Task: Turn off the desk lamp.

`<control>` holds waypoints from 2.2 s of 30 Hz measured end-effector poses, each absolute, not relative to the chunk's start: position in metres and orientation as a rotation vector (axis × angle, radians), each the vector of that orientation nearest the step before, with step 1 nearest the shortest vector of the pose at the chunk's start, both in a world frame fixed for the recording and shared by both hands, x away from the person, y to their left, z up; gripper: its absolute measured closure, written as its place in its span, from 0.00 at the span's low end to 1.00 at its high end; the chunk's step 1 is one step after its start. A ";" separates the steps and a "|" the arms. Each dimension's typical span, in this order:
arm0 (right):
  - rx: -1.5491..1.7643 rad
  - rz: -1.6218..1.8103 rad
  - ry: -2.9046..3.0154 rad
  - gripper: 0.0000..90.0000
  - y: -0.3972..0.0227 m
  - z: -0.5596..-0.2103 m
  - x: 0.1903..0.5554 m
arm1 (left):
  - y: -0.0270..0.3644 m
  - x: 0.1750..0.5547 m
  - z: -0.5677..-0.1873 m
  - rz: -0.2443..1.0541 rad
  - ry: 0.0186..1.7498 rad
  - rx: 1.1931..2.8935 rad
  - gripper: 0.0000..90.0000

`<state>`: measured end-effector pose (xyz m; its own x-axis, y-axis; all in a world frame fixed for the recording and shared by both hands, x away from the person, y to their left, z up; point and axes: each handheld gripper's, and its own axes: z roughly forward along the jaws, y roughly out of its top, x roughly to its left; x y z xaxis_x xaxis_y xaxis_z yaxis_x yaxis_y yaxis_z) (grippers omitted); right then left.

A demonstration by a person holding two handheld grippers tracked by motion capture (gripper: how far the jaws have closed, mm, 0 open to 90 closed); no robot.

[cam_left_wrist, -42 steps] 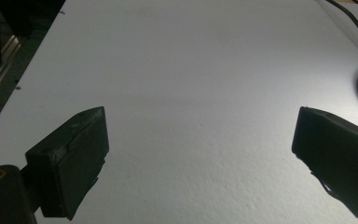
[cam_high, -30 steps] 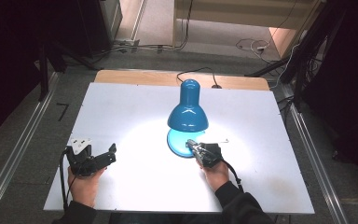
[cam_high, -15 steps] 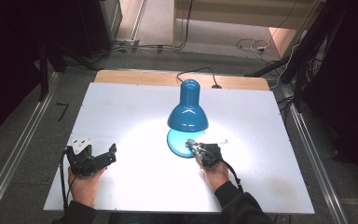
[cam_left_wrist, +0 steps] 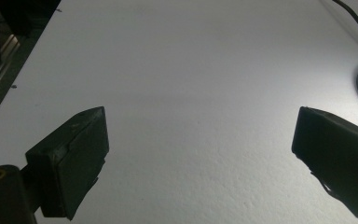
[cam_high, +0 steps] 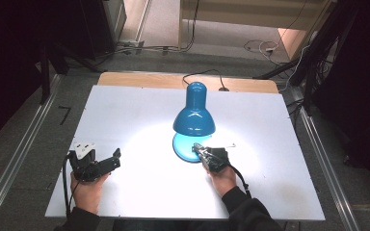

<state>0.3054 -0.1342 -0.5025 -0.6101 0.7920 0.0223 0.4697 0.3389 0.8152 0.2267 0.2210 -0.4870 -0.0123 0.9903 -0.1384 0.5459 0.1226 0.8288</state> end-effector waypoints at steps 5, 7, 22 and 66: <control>1.114 1.169 2.227 0.98 -0.134 -0.503 0.306 | 0.221 0.227 -0.487 0.753 1.657 1.514 0.05; 1.113 1.168 2.227 0.98 -0.134 -0.503 0.306 | 0.221 0.227 -0.487 0.753 1.657 1.514 0.05; 1.237 1.206 2.190 0.96 -0.143 -0.498 0.324 | 0.224 0.227 -0.488 0.746 1.664 1.501 0.05; 1.291 1.133 2.194 0.29 -0.235 -0.478 0.309 | 0.222 0.228 -0.489 0.749 1.668 1.513 0.05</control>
